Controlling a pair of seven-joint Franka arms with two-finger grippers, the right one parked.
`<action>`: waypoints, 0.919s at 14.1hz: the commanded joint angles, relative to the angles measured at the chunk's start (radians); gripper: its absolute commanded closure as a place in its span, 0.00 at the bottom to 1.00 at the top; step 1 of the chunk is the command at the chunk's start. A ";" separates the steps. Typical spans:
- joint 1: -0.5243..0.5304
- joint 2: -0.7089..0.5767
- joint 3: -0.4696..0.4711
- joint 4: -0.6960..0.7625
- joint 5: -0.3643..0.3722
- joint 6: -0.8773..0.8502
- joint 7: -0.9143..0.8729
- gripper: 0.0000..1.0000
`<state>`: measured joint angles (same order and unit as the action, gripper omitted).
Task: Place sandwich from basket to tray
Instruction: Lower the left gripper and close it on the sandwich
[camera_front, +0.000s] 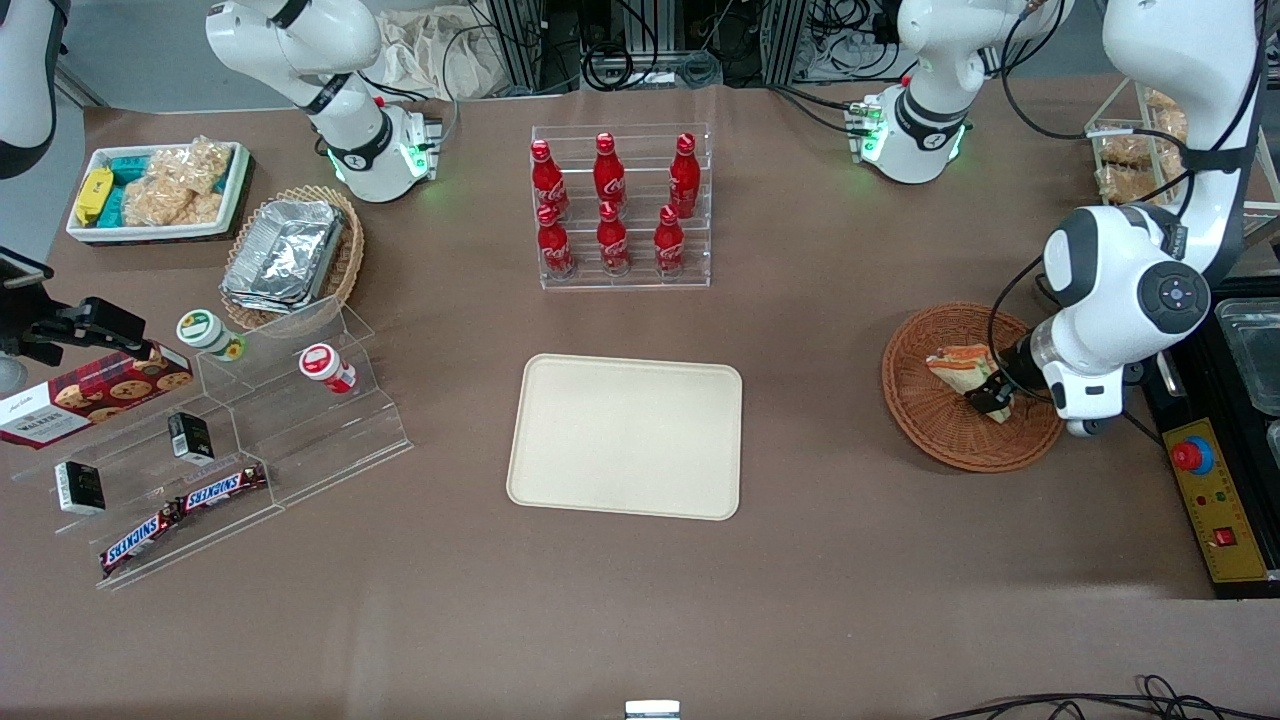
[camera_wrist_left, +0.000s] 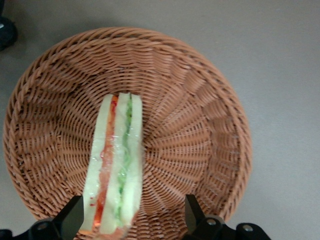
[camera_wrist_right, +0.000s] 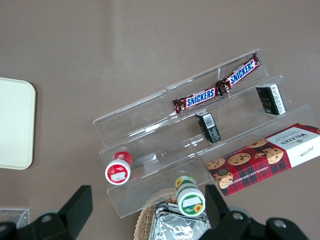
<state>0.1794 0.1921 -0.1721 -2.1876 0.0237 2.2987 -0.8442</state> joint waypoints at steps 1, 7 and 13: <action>0.012 -0.005 -0.003 -0.023 0.005 0.013 -0.012 0.08; 0.014 0.032 -0.001 -0.058 0.007 0.060 -0.012 0.09; 0.014 0.062 -0.003 -0.061 0.004 0.084 -0.019 0.30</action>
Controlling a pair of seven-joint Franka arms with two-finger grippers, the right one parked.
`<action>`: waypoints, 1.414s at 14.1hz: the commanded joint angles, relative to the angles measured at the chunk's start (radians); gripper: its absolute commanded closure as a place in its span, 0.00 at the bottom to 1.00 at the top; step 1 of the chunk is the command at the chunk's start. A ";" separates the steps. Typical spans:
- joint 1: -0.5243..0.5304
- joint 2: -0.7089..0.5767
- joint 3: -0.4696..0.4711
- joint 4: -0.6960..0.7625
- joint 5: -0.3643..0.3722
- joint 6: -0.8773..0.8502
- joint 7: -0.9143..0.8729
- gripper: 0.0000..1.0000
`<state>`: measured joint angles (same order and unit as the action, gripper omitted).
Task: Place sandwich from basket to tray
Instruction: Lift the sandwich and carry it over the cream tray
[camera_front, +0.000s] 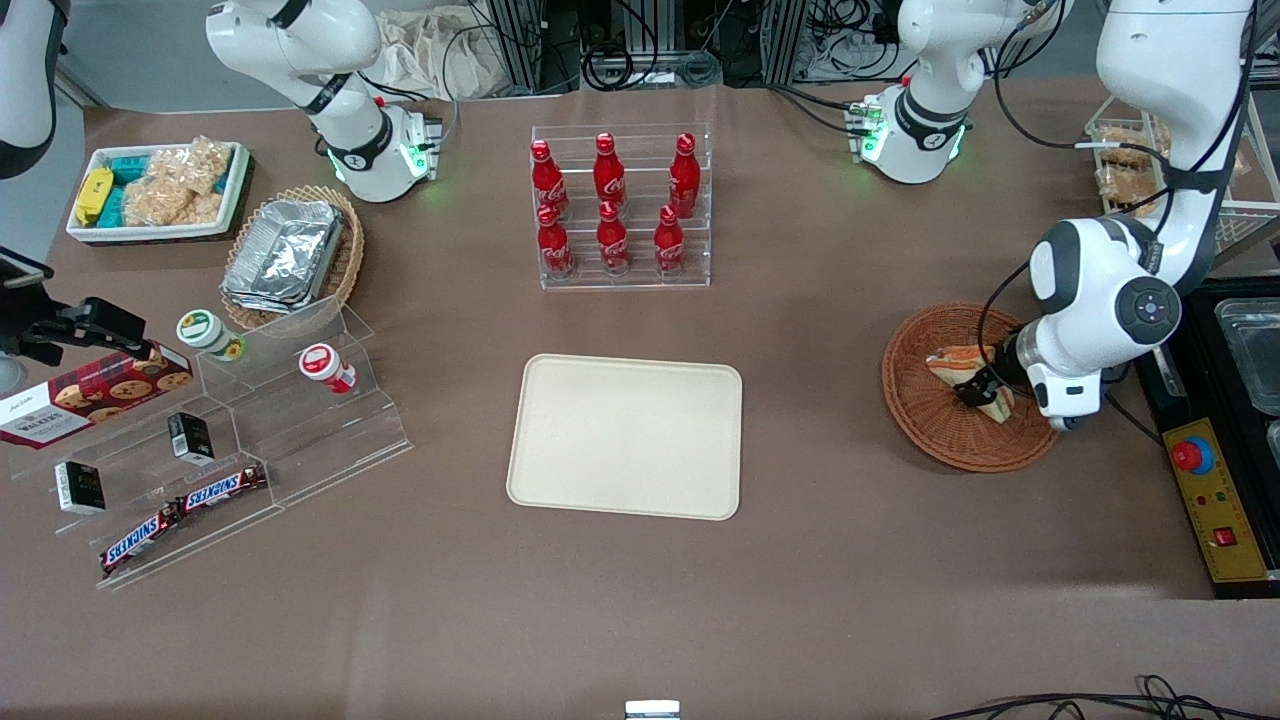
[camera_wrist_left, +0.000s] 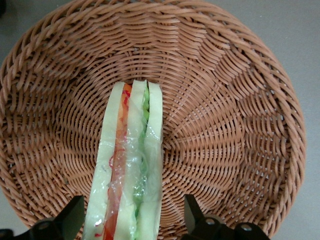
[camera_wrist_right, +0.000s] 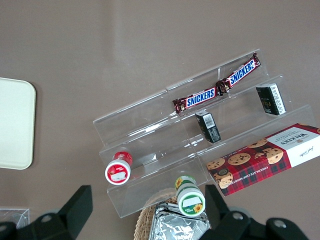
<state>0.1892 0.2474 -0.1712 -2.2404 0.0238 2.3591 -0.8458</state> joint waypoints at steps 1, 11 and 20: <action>0.004 0.010 -0.004 -0.007 0.004 0.034 -0.018 0.50; -0.091 -0.034 -0.037 0.325 0.016 -0.339 -0.079 1.00; -0.410 0.258 -0.051 0.870 0.041 -0.579 0.012 1.00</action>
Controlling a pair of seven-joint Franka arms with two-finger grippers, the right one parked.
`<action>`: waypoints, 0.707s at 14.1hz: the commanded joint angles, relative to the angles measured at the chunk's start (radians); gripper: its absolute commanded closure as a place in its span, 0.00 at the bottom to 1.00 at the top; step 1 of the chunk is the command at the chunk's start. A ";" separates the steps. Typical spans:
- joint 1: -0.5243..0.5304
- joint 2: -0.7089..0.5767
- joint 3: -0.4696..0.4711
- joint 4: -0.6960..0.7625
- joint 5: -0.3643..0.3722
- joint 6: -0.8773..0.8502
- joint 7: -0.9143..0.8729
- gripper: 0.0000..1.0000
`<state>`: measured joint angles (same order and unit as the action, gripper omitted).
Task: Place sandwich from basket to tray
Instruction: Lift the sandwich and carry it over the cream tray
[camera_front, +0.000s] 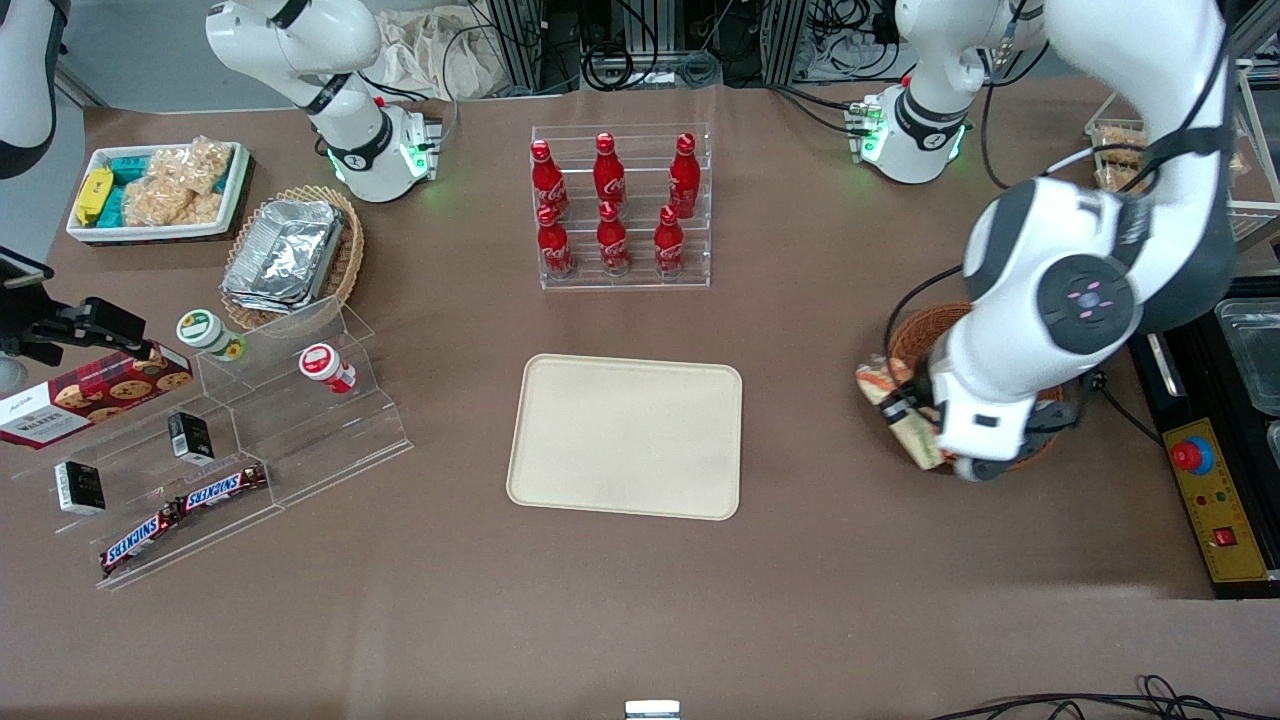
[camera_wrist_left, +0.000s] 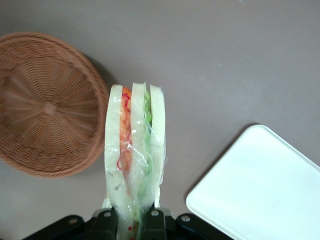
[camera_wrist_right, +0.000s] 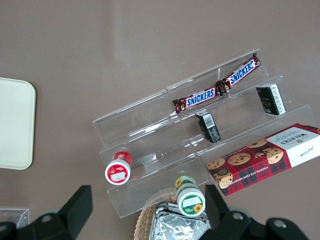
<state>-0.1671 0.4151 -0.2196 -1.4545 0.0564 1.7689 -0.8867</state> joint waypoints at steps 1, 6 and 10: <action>-0.081 0.124 -0.003 0.101 0.008 0.050 0.098 1.00; -0.222 0.295 -0.027 0.106 0.005 0.372 0.111 1.00; -0.273 0.369 -0.027 0.102 0.006 0.409 0.111 1.00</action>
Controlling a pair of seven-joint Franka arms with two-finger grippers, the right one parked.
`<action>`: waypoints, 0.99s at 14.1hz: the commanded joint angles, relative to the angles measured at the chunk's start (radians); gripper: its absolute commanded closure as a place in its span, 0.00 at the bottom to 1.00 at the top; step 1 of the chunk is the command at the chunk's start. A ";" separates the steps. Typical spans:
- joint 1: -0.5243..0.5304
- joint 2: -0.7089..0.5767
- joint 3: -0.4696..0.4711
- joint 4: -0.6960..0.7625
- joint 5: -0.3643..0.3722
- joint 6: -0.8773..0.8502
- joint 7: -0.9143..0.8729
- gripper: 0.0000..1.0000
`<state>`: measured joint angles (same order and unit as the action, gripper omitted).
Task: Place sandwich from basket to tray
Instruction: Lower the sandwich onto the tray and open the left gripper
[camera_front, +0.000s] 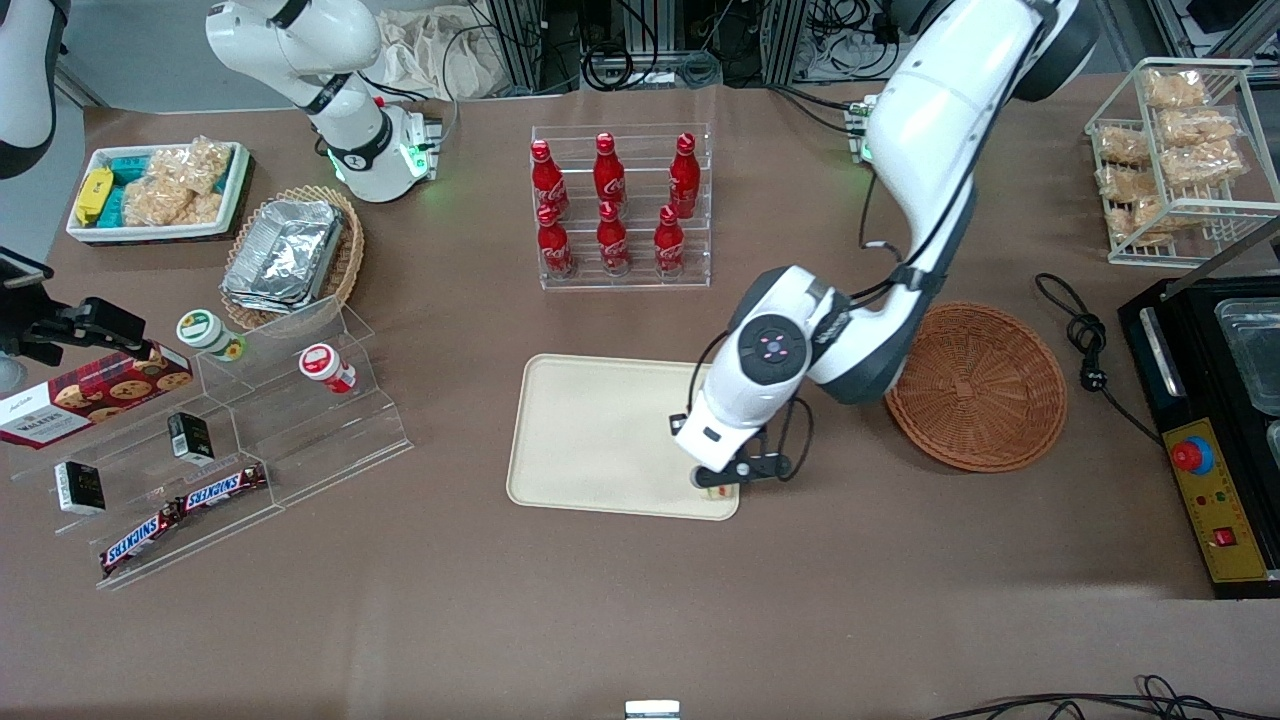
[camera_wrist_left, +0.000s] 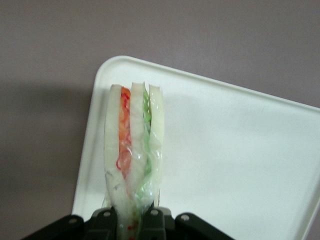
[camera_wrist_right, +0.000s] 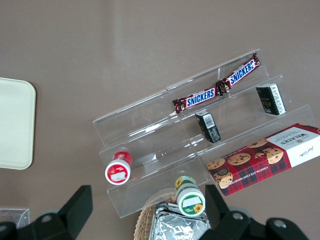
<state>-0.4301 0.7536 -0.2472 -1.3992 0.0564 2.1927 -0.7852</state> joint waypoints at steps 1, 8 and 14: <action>-0.010 0.036 0.000 0.042 0.008 -0.022 0.012 1.00; -0.012 0.035 0.002 -0.001 0.025 -0.036 0.038 0.00; 0.013 -0.072 0.023 -0.001 0.026 -0.169 0.041 0.00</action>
<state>-0.4291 0.7610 -0.2378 -1.3894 0.0715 2.1083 -0.7521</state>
